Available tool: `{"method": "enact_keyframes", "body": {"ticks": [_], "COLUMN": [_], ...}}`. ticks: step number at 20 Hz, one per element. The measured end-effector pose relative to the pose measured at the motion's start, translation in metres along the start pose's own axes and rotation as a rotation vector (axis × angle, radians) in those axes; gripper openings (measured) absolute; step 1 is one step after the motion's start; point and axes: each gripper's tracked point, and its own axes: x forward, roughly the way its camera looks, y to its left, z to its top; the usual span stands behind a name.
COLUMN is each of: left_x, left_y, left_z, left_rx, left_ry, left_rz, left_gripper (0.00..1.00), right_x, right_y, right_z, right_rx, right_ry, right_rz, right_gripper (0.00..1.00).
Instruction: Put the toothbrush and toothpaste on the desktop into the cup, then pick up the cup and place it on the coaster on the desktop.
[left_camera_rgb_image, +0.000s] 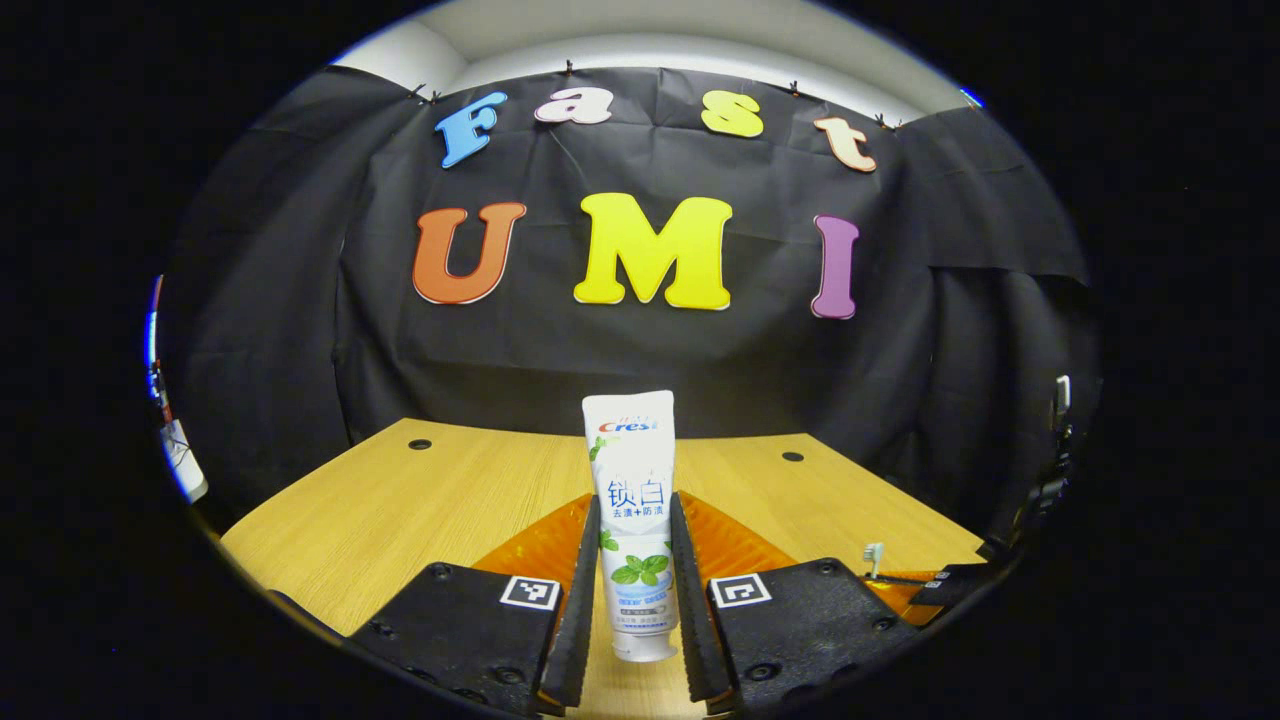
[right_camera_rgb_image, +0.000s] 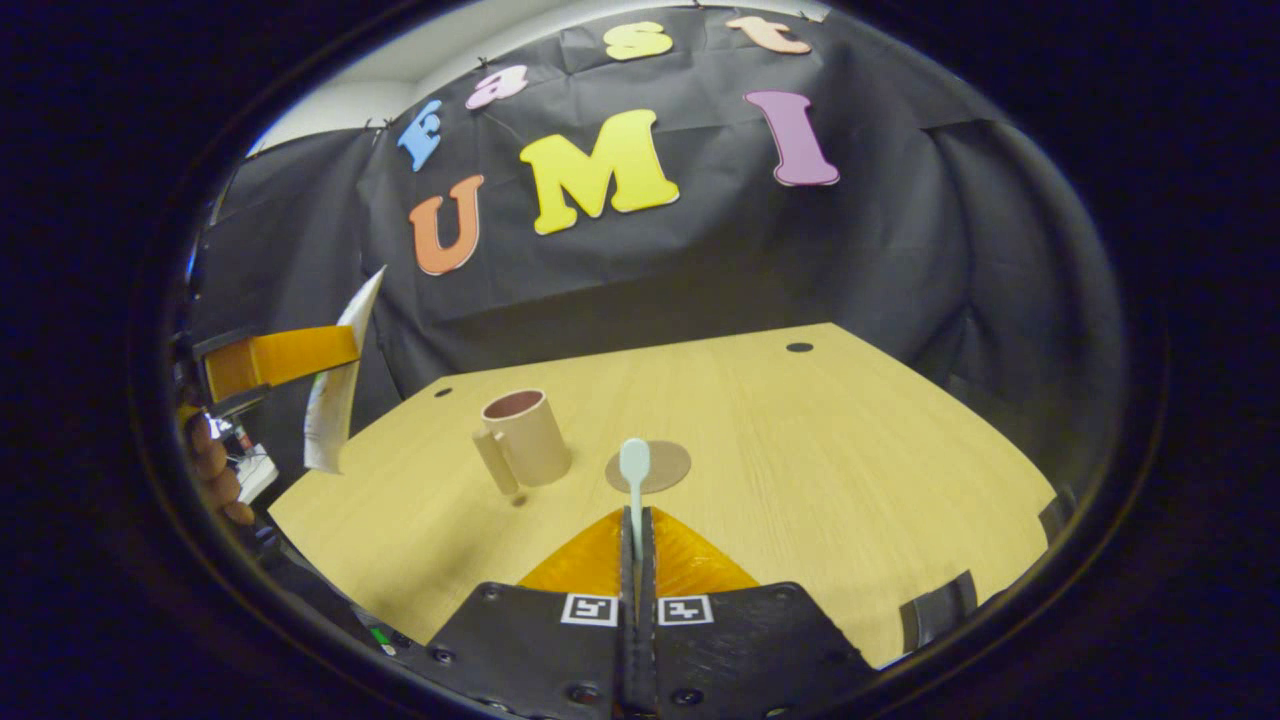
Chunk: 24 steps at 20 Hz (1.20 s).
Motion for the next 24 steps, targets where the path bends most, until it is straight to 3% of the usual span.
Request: {"method": "enact_keyframes", "body": {"ticks": [4, 11, 24], "left_x": [0.04, 0.105, 0.144], "left_y": [0.006, -0.002, 0.013], "left_z": [0.012, 0.008, -0.025], "left_rx": [0.001, -0.004, -0.03], "left_ry": [-0.045, -0.055, 0.024], "left_rz": [0.021, 0.005, 0.058], "left_gripper": [0.4, 0.41, 0.43], "right_x": [-0.019, -0.037, -0.036], "right_y": [0.0, -0.002, -0.023], "right_z": [0.019, 0.02, 0.02], "right_rx": [-0.011, -0.01, -0.009], "right_ry": [-0.064, -0.067, -0.094], "right_rz": [0.032, 0.09, 0.063], "right_gripper": [0.0, 0.0, 0.0]}}
